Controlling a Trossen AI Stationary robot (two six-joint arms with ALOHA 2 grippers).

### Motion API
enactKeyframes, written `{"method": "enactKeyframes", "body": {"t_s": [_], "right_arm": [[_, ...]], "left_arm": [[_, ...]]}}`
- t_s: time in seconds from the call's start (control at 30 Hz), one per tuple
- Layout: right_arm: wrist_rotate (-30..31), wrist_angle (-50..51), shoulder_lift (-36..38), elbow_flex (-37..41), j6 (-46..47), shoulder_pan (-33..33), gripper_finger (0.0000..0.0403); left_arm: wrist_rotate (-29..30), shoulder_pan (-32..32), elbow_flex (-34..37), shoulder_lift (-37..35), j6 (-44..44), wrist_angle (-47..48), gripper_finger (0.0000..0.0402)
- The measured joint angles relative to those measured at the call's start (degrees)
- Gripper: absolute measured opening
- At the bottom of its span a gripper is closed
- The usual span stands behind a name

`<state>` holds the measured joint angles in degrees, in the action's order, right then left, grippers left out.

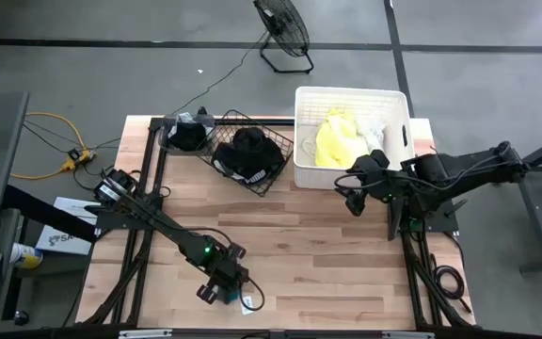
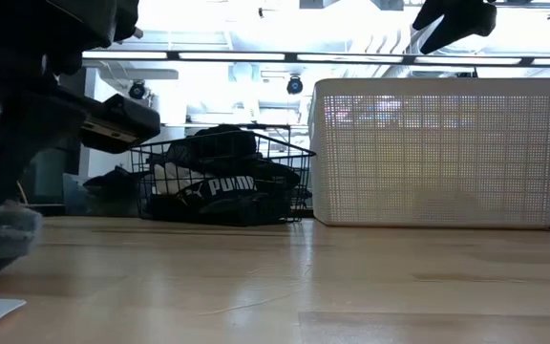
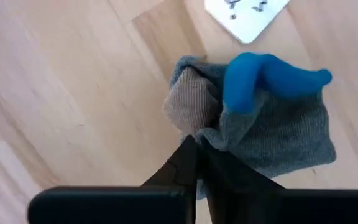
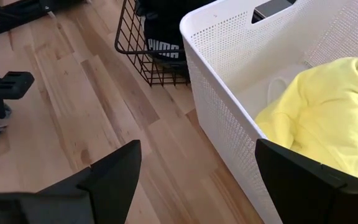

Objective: Pick & Place Cloths
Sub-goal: Put the gray sock into the black bin

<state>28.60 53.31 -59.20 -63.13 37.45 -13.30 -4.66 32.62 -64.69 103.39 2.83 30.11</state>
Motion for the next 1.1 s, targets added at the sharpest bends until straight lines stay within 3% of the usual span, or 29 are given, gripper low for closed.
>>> {"method": "enactKeyframes", "body": {"t_s": [0.17, 0.33, 0.53, 0.87, 1.1], "right_arm": [[0.0, 0.0, 0.0, 0.0, 0.0, 0.0, 0.0307], [0.0, 0.0, 0.0, 0.0, 0.3, 0.0, 0.0307], [0.0, 0.0, 0.0, 0.0, 0.0, 0.0, 0.0307], [0.0, 0.0, 0.0, 0.0, -0.2, 0.0, 0.0307], [0.0, 0.0, 0.0, 0.0, -0.3, 0.0, 0.0307]], "left_arm": [[-1.5, 0.0, -0.2, 0.0, 0.4, 1.5, 0.0004], [-1.8, 0.0, -4.8, -0.5, 0.5, 11.3, 0.0002], [3.5, 0.0, -13.0, -0.5, 0.4, 23.5, 0.0001], [26.1, 0.0, -25.7, -0.6, 4.9, 38.5, 0.0000], [48.6, -1.5, -31.0, -0.6, 15.1, 53.0, 0.0000]]}}
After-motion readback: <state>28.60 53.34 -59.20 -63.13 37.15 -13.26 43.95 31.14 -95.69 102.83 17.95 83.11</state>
